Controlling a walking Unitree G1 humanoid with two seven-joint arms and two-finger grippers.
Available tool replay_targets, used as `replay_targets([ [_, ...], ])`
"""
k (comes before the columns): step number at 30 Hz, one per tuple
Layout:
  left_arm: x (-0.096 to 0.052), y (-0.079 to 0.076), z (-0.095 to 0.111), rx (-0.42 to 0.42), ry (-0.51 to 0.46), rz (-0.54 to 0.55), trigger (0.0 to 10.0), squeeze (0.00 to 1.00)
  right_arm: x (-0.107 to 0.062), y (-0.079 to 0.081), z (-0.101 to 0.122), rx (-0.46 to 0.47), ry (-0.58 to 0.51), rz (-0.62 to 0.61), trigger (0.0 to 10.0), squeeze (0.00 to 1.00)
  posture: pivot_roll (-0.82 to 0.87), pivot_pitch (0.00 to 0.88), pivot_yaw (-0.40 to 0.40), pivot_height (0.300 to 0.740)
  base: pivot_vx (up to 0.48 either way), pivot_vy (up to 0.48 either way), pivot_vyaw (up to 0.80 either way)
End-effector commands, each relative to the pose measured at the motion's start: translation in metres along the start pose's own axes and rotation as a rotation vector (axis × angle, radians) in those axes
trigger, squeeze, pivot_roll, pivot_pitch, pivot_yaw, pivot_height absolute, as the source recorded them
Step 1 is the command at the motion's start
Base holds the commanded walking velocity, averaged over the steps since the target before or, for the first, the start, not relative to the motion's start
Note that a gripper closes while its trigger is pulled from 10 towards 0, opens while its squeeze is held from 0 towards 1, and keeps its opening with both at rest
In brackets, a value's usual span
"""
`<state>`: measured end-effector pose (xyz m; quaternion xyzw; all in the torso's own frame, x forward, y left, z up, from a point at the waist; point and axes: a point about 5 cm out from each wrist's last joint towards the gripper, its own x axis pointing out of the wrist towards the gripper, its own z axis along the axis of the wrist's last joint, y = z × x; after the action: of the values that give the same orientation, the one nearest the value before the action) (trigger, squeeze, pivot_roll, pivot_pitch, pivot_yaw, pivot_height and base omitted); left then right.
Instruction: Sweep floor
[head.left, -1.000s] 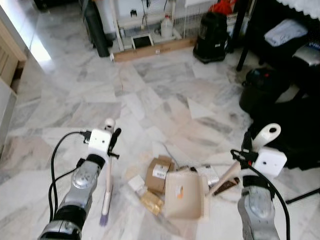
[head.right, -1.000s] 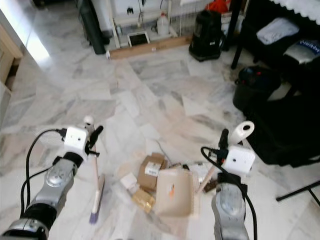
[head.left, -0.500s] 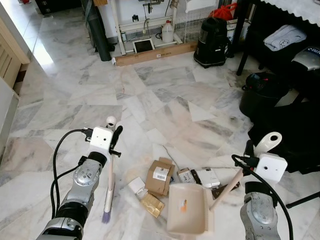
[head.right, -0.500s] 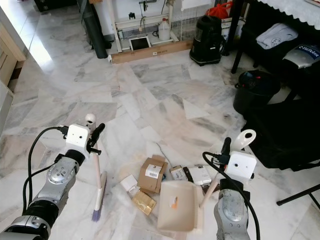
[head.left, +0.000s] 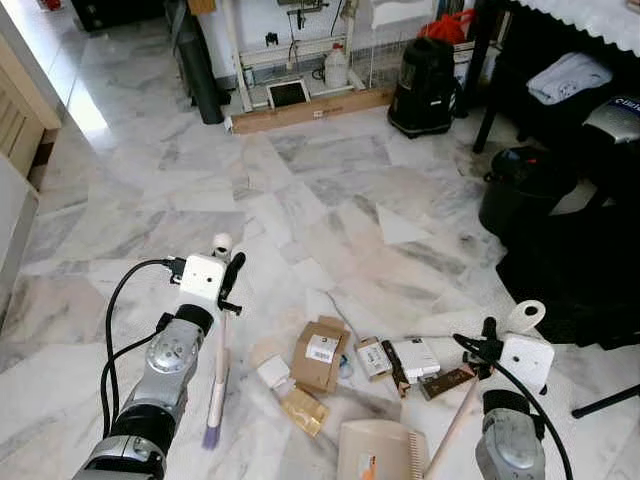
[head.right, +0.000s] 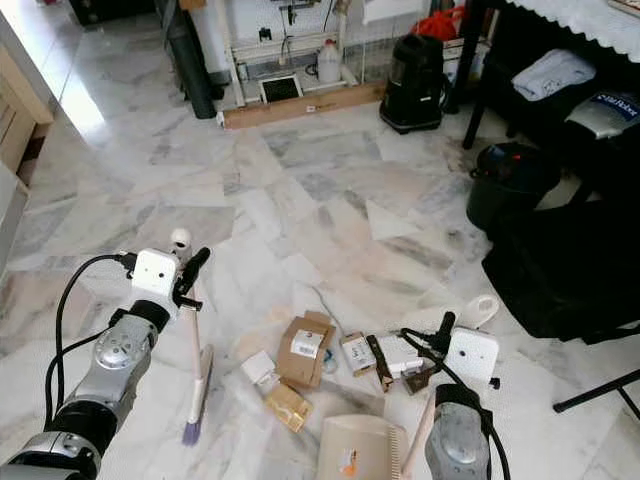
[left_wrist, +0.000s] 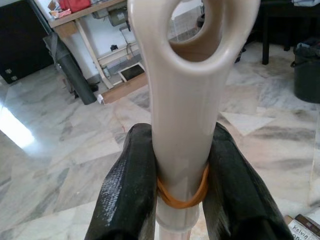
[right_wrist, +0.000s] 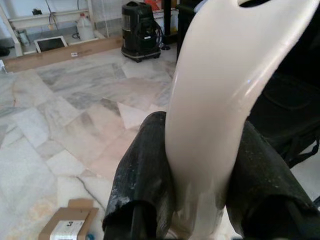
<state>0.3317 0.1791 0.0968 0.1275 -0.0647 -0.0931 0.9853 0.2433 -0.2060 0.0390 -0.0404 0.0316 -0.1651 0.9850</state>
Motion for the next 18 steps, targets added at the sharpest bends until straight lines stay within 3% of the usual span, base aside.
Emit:
replay_targets([
  [1,-0.004,0.008,0.001,0.012,-0.021,0.016,10.0,0.00,0.001,0.000,-0.001,-0.001,-0.006,-0.004,10.0,0.00,0.05,0.070,0.084,0.740,0.000,0.000,0.00],
  [5,-0.006,0.009,0.001,0.016,-0.020,0.012,10.0,0.00,0.003,0.001,-0.002,-0.007,-0.013,0.001,10.0,0.00,0.06,0.077,0.091,0.740,0.000,0.000,0.00],
  [12,-0.010,0.012,0.000,0.025,-0.022,0.002,10.0,0.00,0.017,0.009,0.017,0.008,-0.135,0.032,10.0,0.00,0.07,0.090,0.105,0.740,0.000,0.000,0.00],
  [18,-0.010,0.011,0.000,0.026,-0.020,-0.005,10.0,0.00,0.023,0.015,0.014,0.005,-0.124,0.049,10.0,0.00,0.08,0.094,0.108,0.740,0.000,0.000,0.00],
])
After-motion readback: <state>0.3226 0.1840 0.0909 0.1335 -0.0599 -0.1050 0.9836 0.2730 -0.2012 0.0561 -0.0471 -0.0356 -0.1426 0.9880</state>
